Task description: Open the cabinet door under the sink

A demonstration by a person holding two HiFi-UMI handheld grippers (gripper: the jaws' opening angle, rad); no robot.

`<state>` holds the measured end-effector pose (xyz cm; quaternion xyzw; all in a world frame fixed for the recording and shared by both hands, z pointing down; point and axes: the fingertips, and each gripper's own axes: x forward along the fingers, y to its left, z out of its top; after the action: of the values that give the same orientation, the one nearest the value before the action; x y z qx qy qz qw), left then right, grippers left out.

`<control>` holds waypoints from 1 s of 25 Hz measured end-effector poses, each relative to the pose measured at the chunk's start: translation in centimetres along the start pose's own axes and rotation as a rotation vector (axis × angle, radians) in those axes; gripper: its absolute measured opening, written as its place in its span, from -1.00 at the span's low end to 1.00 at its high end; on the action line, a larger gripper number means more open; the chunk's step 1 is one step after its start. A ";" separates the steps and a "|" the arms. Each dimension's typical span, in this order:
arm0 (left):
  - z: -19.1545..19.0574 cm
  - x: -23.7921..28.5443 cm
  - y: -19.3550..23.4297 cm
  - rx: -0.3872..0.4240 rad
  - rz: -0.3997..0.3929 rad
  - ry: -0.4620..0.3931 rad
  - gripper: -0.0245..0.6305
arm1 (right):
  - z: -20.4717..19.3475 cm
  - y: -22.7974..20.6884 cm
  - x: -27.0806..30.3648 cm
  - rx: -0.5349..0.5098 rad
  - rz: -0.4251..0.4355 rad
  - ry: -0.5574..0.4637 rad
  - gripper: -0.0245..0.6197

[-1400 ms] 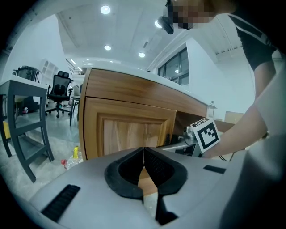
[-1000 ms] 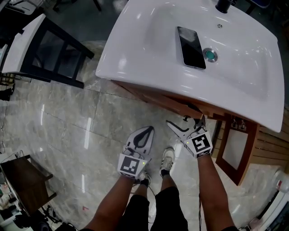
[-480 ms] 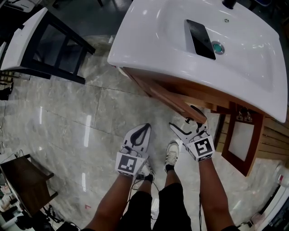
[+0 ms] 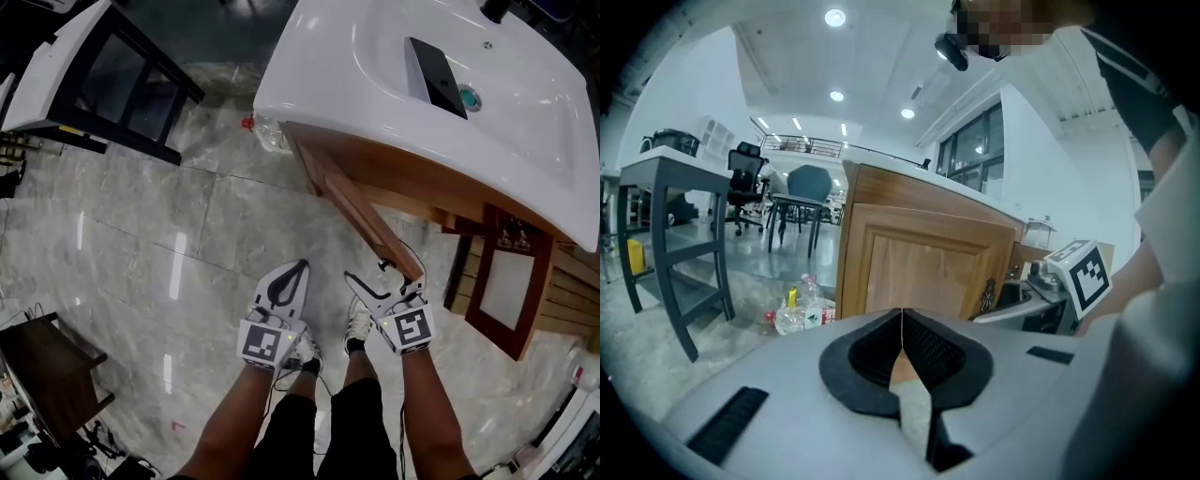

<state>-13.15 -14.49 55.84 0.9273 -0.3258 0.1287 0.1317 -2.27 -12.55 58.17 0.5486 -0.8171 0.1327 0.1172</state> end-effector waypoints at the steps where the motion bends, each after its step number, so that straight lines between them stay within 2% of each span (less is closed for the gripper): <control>1: -0.2 -0.4 0.2 0.003 0.002 0.003 -0.85 | 0.0 0.4 0.0 -0.001 -0.002 0.002 0.49; 8: -0.8 -2.8 2.1 -0.030 0.032 -0.002 -0.85 | 0.4 3.2 0.4 -0.030 -0.015 -0.021 0.49; 17: -1.7 -4.7 3.7 -0.051 0.063 -0.004 -0.85 | -0.4 6.3 0.7 0.023 -0.030 0.027 0.49; 22: -1.8 -5.5 4.4 -0.042 0.077 -0.005 -0.85 | 0.2 7.3 1.1 0.052 -0.040 -0.010 0.49; 25: -1.5 -5.9 4.5 -0.053 0.091 -0.015 -0.85 | 0.0 8.1 1.1 0.048 -0.028 0.016 0.49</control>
<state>-20.72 -14.07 56.06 0.9088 -0.3717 0.1191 0.1476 -10.19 -10.61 57.83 0.5616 -0.8050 0.1550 0.1122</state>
